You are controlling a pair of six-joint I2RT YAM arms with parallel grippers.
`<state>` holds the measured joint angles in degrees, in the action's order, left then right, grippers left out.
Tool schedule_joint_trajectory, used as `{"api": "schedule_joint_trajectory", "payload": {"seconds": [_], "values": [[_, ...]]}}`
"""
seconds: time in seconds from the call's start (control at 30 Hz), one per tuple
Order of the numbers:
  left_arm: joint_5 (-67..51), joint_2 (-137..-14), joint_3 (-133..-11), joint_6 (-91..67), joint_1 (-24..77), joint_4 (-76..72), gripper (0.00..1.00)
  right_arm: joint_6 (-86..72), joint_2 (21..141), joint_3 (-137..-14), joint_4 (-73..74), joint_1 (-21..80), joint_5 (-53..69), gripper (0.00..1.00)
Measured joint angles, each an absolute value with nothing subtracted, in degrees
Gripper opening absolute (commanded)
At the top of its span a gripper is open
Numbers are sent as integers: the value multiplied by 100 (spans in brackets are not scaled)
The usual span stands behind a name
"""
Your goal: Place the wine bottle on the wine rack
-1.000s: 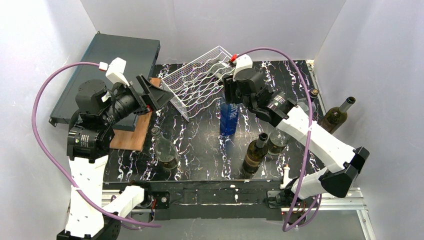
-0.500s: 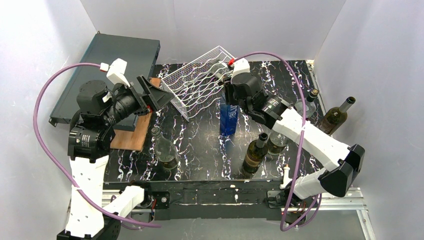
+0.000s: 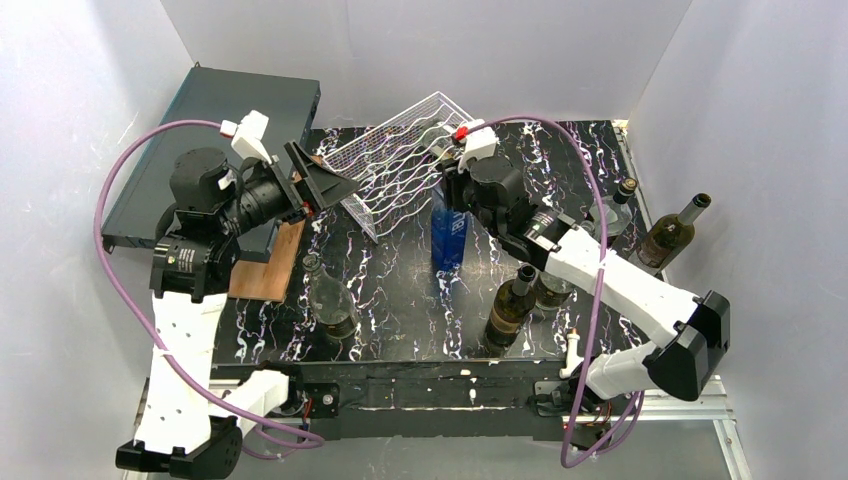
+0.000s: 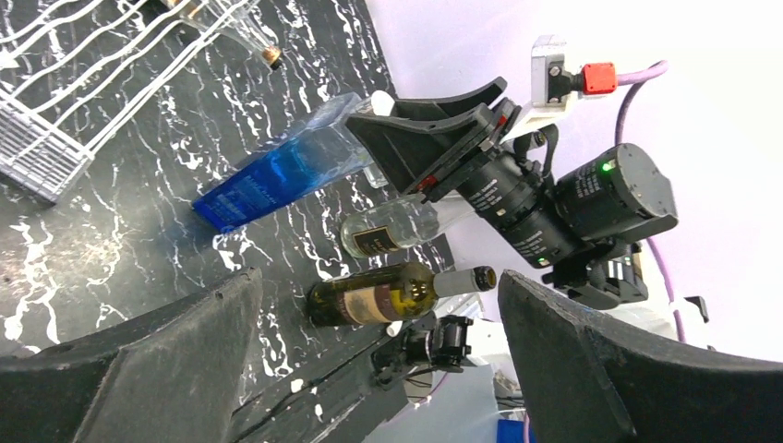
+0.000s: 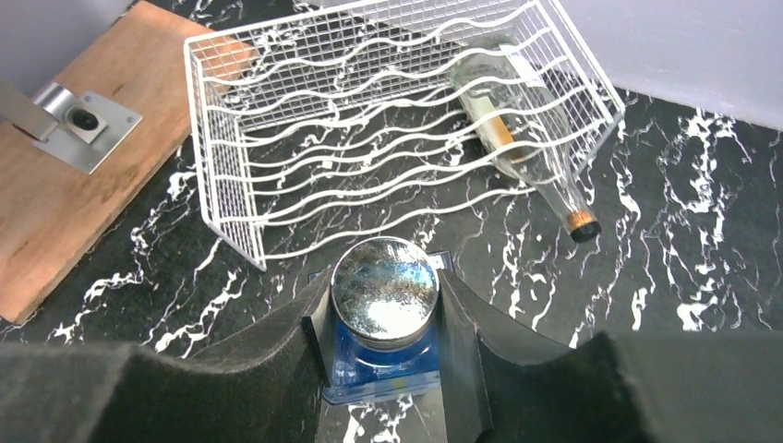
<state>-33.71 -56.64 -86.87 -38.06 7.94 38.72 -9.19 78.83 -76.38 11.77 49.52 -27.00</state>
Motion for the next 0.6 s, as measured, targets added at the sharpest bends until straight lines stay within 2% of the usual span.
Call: {"api": "schedule_joint_trajectory", "payload": {"seconds": [0.47, 0.6], "values": [[-3649, -5693, -8477, -4211, 794, 3553, 99, -797, 8049, -6967, -681, 5028, -1931, 1], [-3649, -5688, -8447, -4211, 794, 3496, 99, -781, 7660, -6471, -956, 5162, -1940, 1]]}}
